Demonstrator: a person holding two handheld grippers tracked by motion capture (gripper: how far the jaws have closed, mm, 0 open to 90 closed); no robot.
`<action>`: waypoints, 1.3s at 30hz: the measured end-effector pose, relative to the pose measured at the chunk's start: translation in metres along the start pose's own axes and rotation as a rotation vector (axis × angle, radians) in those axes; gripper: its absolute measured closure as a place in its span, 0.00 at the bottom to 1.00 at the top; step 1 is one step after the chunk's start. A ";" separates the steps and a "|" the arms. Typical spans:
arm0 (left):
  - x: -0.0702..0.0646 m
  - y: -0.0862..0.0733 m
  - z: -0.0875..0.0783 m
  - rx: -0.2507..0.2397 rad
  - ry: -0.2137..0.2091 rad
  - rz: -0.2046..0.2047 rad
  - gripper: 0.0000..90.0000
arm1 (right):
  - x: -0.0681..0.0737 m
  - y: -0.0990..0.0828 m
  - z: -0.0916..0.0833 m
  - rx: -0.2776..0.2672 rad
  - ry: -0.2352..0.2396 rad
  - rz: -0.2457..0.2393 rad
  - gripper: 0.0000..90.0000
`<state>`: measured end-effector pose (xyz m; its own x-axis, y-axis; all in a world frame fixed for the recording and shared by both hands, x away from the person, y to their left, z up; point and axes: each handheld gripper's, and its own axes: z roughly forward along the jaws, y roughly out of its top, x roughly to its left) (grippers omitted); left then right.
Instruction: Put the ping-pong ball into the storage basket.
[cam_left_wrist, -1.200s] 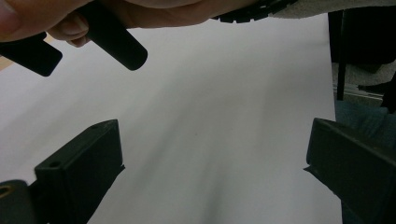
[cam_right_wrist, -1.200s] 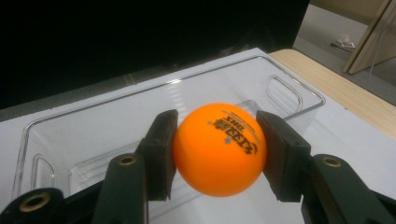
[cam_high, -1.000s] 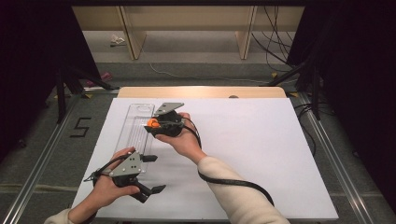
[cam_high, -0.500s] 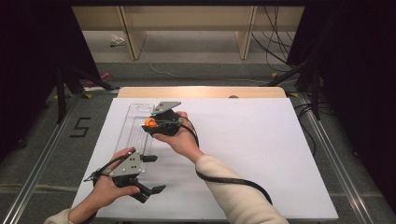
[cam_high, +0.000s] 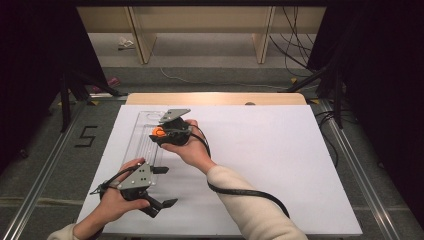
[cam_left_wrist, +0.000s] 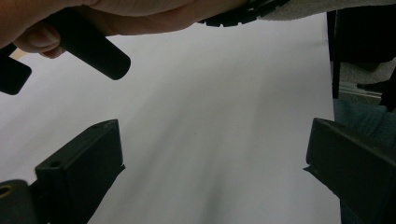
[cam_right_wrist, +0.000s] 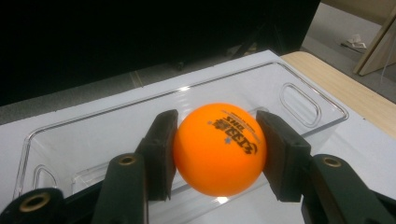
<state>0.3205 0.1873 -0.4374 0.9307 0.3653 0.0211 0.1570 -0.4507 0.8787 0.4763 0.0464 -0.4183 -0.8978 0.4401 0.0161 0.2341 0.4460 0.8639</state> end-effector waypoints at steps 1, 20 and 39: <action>0.000 0.000 0.000 0.001 0.000 0.000 0.04 | 0.000 0.000 0.001 0.000 0.000 0.002 0.57; 0.000 0.000 0.000 0.001 0.000 0.000 0.04 | 0.004 0.003 0.011 0.007 0.020 -0.003 0.57; 0.000 0.000 0.000 0.002 0.003 0.004 0.04 | 0.006 0.007 0.022 0.021 0.031 -0.009 0.57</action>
<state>0.3205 0.1876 -0.4371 0.9304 0.3656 0.0257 0.1542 -0.4540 0.8775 0.4808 0.0692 -0.4233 -0.9111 0.4115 0.0242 0.2332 0.4660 0.8535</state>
